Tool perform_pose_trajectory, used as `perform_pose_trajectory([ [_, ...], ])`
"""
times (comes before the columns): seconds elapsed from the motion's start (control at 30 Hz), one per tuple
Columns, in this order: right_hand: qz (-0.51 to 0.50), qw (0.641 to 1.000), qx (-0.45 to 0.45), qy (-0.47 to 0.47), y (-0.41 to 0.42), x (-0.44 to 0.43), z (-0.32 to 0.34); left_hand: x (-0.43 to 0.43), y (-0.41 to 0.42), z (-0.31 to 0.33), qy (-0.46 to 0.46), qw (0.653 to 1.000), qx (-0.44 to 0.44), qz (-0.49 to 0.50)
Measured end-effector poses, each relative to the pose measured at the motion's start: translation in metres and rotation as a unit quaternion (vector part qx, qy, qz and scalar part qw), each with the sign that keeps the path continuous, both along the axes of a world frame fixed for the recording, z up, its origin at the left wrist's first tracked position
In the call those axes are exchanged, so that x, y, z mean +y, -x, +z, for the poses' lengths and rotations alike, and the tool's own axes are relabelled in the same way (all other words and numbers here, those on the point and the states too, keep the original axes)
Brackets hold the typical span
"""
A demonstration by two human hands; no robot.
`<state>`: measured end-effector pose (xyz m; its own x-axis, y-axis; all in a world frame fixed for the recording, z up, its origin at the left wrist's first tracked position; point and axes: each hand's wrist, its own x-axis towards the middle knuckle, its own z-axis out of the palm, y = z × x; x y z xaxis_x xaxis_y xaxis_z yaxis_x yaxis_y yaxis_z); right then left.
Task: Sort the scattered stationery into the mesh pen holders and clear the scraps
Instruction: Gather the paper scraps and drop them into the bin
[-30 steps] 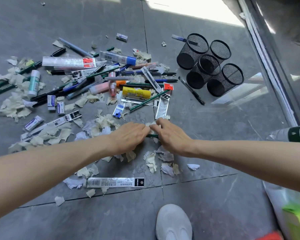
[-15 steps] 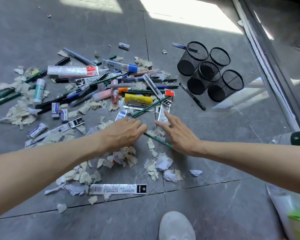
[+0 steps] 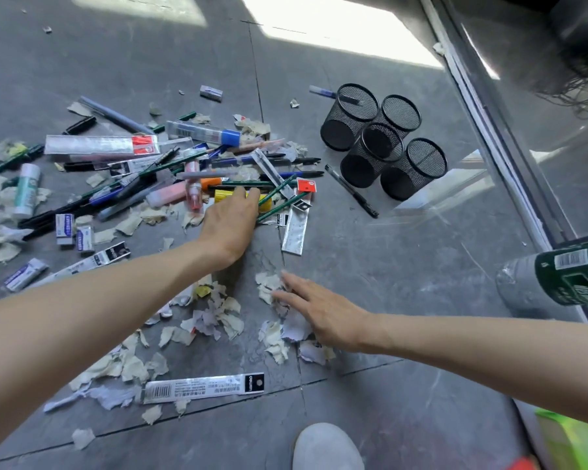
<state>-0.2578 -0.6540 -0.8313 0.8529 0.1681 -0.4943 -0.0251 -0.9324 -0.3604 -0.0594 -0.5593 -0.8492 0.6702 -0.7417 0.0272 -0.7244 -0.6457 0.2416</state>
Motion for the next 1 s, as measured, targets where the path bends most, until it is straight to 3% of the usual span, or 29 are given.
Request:
perform_pose_trajectory([
  [0.13, 0.002, 1.0, -0.025, 0.017, 0.018, -0.007, -0.009, 0.008, 0.013, -0.008, 0.063, 0.99, -0.027, -0.122],
  [0.23, -0.074, 0.995, -0.011, 0.066, 0.021, -0.017, -0.009, 0.029, 0.048, -0.022, 0.096, 0.959, 0.031, -0.264],
  [0.33, -0.147, 0.986, 0.02, 0.074, 0.017, -0.031, -0.001, 0.055, 0.081, -0.028, -0.033, 0.923, 0.192, -0.333],
  [0.4, -0.166, 0.983, 0.041, 0.063, 0.019, -0.037, 0.009, 0.068, 0.09, -0.027, -0.06, 0.903, 0.244, -0.349],
  [0.47, -0.18, 0.98, 0.062, 0.049, 0.03, -0.04, 0.016, 0.078, 0.089, -0.023, -0.026, 0.918, 0.207, -0.337],
  [0.53, -0.19, 0.978, 0.076, 0.049, 0.048, -0.037, 0.015, 0.088, 0.085, -0.015, 0.011, 0.935, 0.08, -0.345],
  [0.6, -0.19, 0.977, 0.072, 0.064, 0.067, -0.03, 0.004, 0.105, 0.083, -0.013, 0.009, 0.931, 0.0, -0.364],
  [0.7, -0.157, 0.984, 0.061, 0.065, 0.076, -0.015, -0.009, 0.139, 0.089, -0.014, -0.017, 0.916, 0.004, -0.4],
  [0.93, -0.176, 0.984, 0.013, 0.035, 0.046, 0.01, -0.012, 0.159, 0.103, -0.012, -0.064, 0.934, 0.045, -0.349],
  [1.0, -0.172, 0.984, 0.012, 0.034, 0.047, 0.013, -0.013, 0.158, 0.106, -0.009, -0.072, 0.924, 0.043, -0.372],
])
